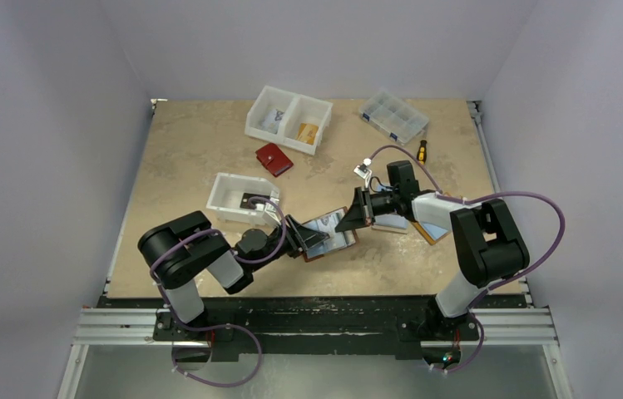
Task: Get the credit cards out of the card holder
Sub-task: Remove the credit card from the card holder.
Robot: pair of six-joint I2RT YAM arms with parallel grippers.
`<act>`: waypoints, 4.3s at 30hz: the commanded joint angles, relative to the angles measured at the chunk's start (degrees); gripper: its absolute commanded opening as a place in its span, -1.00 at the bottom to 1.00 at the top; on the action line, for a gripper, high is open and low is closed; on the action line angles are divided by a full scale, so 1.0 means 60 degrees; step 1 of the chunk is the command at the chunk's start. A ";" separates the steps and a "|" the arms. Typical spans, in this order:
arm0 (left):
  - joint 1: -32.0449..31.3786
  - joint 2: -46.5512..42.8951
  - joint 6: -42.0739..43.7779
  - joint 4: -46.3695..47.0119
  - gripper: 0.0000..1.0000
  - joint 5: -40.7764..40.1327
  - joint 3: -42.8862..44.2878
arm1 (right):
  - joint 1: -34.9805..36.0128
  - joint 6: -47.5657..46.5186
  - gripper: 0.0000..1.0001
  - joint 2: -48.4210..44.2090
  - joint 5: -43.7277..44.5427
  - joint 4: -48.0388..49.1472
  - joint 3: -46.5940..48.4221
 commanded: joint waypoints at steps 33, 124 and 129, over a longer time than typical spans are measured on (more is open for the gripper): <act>0.0041 0.0791 0.0117 0.2821 -1.00 0.0331 0.0342 | 0.0316 -0.1359 -1.00 0.0377 -0.0045 -0.1648 0.0518; 0.0110 -0.4438 0.5247 -0.7148 -1.00 0.1843 0.0977 | 0.0496 -1.3654 0.98 0.0620 0.1398 -1.0358 0.3866; -0.0320 -0.4339 0.5572 -0.7150 -1.00 0.1669 0.1200 | 0.0718 -1.3442 0.98 0.1019 0.1435 -1.0078 0.3993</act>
